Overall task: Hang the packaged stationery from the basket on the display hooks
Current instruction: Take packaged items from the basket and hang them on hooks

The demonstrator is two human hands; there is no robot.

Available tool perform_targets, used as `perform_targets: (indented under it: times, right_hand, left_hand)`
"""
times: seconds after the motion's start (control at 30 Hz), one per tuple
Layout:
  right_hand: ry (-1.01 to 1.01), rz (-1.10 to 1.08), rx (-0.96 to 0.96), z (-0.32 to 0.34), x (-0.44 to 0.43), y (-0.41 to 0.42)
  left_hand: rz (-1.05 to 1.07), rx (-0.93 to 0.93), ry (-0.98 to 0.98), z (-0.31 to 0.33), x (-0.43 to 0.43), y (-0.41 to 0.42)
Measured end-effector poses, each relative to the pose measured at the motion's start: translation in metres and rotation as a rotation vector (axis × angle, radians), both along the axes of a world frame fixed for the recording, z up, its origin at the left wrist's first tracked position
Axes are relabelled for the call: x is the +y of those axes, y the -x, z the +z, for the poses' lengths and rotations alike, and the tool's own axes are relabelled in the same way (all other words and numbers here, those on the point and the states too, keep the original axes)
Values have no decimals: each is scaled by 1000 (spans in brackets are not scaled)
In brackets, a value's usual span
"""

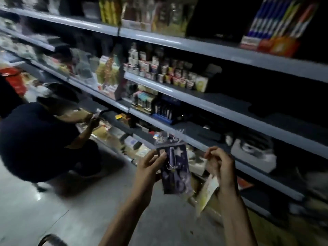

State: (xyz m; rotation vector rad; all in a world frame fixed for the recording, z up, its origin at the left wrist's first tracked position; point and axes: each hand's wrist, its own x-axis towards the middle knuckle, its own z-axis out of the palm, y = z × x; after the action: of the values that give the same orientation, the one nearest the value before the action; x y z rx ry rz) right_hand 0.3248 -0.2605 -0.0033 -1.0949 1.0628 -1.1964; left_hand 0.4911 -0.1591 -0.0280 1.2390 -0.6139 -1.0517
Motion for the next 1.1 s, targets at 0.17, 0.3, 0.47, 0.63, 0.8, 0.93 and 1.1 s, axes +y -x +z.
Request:
perform_targets:
  times: [0.17, 0.3, 0.47, 0.63, 0.8, 0.93, 1.1]
  right_hand:
    - [17, -115, 203, 17, 29, 61]
    - [55, -405, 262, 15, 50, 98]
    - [125, -593, 293, 24, 84, 143]
    - [191, -693, 319, 23, 110, 199]
    - [164, -777, 310, 24, 129, 263]
    - [158, -754, 210, 35, 132, 316]
    - [150, -730, 174, 40, 132, 396]
  left_hand:
    - [-290, 39, 37, 2, -28, 41]
    - [-483, 73, 63, 6, -40, 82]
    - [-653, 114, 72, 10, -50, 132]
    - [-804, 108, 81, 18, -54, 200]
    - [-858, 63, 126, 21, -49, 266]
    - [-889, 22, 133, 23, -50, 328]
    - [-924, 3, 189, 28, -51, 408]
